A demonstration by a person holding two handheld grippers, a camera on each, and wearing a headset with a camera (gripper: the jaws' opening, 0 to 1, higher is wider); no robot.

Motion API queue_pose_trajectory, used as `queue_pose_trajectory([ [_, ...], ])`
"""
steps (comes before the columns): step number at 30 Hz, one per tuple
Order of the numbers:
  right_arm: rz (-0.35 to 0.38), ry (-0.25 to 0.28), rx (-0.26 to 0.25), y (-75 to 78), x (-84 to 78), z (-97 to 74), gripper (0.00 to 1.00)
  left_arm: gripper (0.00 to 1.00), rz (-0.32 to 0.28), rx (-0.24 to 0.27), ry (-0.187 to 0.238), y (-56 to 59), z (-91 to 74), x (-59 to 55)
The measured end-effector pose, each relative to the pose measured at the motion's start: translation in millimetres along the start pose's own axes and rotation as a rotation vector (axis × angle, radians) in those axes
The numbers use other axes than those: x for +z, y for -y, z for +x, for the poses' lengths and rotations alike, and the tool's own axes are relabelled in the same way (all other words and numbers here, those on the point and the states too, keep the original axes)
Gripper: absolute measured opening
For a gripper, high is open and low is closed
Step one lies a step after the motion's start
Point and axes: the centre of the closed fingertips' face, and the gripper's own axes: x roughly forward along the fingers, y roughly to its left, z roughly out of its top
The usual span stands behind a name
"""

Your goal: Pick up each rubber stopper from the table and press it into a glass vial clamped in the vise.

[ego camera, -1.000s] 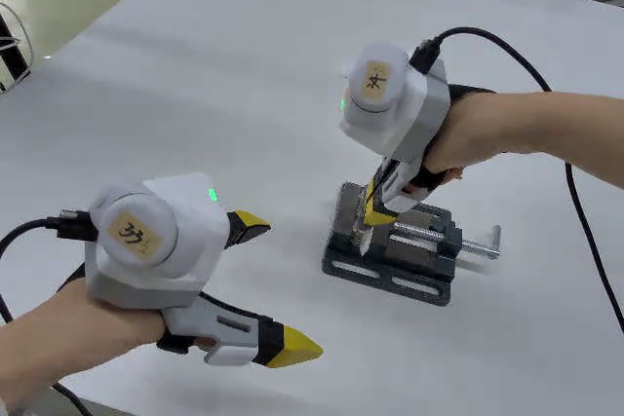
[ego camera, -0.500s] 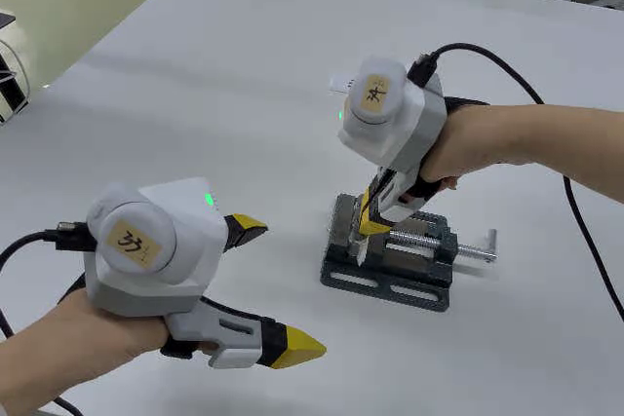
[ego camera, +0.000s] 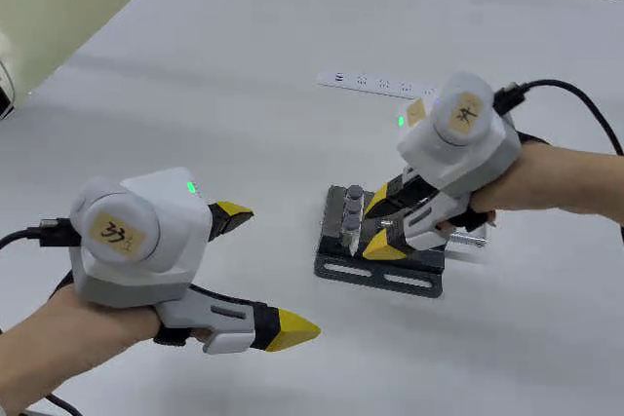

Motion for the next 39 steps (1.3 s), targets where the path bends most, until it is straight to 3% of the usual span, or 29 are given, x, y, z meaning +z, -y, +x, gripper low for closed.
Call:
queue_pose_trajectory([
  [6,0.128,0.102,-0.096,-12.4,-24.6,-11.2,0.55,0.89,-0.006,0.009,0.019,-3.1,-1.2,-0.1],
  [10,0.241,0.142,-0.167,-18.1,-48.2,-21.5,0.80,0.93,-0.006,0.012,0.020,-3.9,-1.5,-2.0],
  [15,0.328,0.173,-0.214,-31.7,-71.6,-36.7,0.89,0.95,-0.021,0.015,0.023,-5.9,-3.7,-4.4],
  [20,0.388,0.216,-0.262,-39.3,-84.3,-50.5,0.99,0.97,-0.038,0.019,0.039,-6.0,-7.3,-3.6],
  [25,0.445,0.261,-0.319,-44.0,-89.7,-64.7,0.99,0.99,-0.046,0.021,0.049,-4.6,-10.3,-0.6],
  [32,0.511,0.298,-0.377,-47.0,-107.0,-79.5,0.99,0.99,-0.040,0.020,0.029,-3.5,-11.8,-3.2],
  [39,0.567,0.306,-0.415,-54.8,-124.5,-90.0,0.99,0.99,-0.054,0.032,0.027,-3.0,-15.0,-3.7],
])
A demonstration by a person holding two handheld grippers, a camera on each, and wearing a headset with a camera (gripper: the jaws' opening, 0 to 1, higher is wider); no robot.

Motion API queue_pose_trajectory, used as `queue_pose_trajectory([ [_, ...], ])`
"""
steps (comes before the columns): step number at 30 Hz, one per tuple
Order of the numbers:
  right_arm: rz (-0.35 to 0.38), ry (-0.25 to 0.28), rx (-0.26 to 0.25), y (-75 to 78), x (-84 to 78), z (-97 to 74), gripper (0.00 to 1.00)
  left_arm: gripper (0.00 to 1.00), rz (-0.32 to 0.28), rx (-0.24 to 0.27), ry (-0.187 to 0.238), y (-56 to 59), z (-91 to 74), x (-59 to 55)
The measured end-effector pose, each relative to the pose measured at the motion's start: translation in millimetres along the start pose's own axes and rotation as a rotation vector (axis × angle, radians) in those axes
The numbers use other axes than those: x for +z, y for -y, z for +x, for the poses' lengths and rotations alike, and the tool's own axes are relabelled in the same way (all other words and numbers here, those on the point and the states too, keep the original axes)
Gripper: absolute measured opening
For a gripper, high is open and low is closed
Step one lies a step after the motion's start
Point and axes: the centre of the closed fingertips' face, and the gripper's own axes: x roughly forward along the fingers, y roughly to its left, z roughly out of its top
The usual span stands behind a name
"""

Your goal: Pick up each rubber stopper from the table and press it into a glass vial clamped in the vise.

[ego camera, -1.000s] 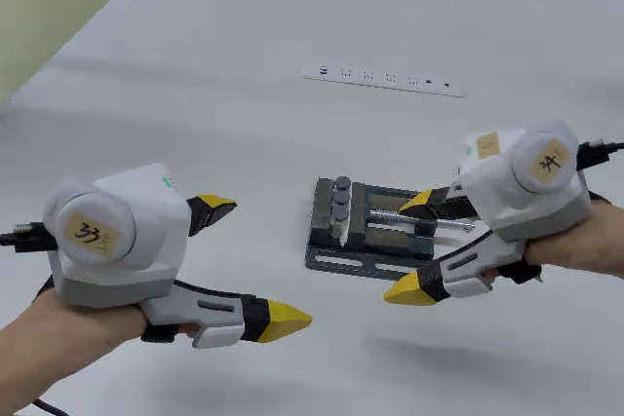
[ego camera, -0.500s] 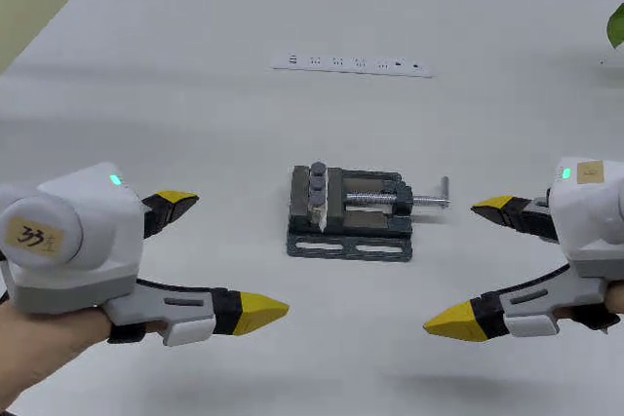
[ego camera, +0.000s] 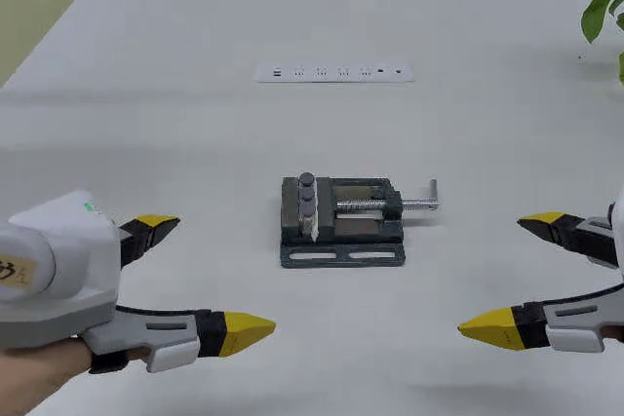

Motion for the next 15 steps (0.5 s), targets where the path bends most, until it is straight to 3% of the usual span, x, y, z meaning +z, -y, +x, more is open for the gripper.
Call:
queue_pose_trajectory([
  [6,0.039,0.002,-0.027,6.1,-9.7,-6.8,0.99,0.99,-0.006,0.004,-0.006,-0.3,-4.6,-3.9],
  [15,0.047,0.000,-0.024,2.0,-12.0,-5.6,0.98,0.99,-0.009,0.018,-0.017,-4.6,-8.4,-7.9],
])
